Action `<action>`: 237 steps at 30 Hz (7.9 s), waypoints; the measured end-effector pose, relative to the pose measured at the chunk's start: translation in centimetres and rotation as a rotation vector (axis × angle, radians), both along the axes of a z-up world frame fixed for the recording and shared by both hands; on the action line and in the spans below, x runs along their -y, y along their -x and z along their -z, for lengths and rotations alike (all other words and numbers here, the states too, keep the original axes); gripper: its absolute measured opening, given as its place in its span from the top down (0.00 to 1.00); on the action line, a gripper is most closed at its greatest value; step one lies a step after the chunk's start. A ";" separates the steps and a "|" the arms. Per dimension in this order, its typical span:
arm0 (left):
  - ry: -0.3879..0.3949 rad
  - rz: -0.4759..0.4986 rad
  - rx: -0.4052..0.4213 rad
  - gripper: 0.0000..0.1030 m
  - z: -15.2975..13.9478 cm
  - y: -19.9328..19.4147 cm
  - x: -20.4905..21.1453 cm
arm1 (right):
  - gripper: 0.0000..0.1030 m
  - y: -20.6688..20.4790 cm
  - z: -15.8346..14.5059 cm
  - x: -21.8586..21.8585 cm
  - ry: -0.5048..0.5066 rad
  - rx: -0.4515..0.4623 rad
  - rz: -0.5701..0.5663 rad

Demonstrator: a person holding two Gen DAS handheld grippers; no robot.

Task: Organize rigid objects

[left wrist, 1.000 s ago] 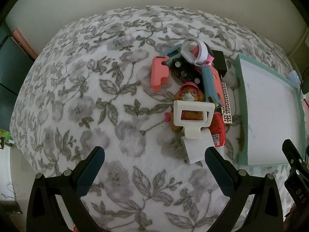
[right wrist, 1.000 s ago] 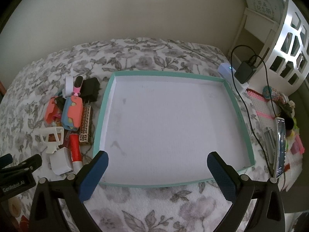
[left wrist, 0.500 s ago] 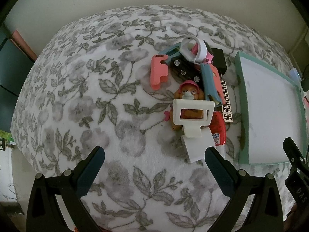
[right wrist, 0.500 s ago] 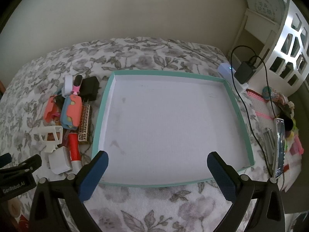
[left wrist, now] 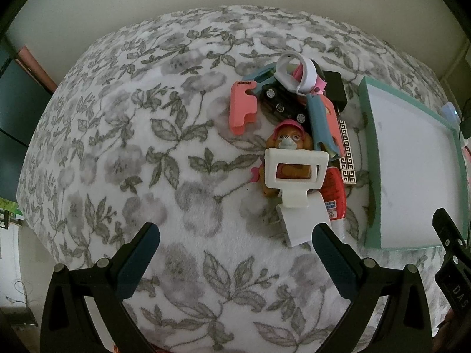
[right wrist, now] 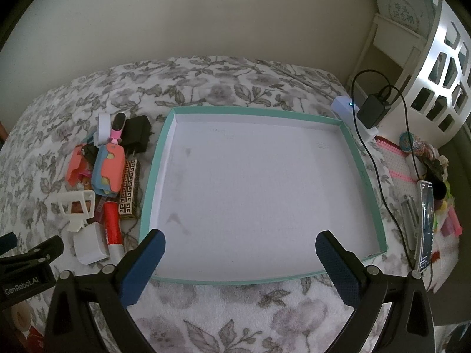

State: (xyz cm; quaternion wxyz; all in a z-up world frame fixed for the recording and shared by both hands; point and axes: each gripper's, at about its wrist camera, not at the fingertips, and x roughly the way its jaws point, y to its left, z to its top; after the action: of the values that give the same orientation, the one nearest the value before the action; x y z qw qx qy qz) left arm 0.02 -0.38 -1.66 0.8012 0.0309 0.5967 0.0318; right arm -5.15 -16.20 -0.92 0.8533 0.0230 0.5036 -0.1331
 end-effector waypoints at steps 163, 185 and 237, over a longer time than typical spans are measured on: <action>0.345 0.196 0.026 0.39 1.1 -6.1 13.8 | 0.48 -4.4 3.2 17.6 -0.271 -0.097 0.478; 0.339 0.101 0.120 0.04 -1.7 -5.9 9.9 | 0.01 -4.9 1.4 15.8 -0.295 -0.007 0.405; 0.205 -0.166 -0.161 0.02 7.0 -6.7 -5.0 | 0.00 -6.8 4.5 -5.3 -0.350 -0.200 -0.223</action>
State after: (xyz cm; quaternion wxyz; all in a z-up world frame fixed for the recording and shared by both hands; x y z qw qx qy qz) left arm 6.68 4.58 -8.64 0.7443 -0.0982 0.6598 0.0343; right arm 1.64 -10.89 -5.40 0.7916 0.1018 0.6004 0.0498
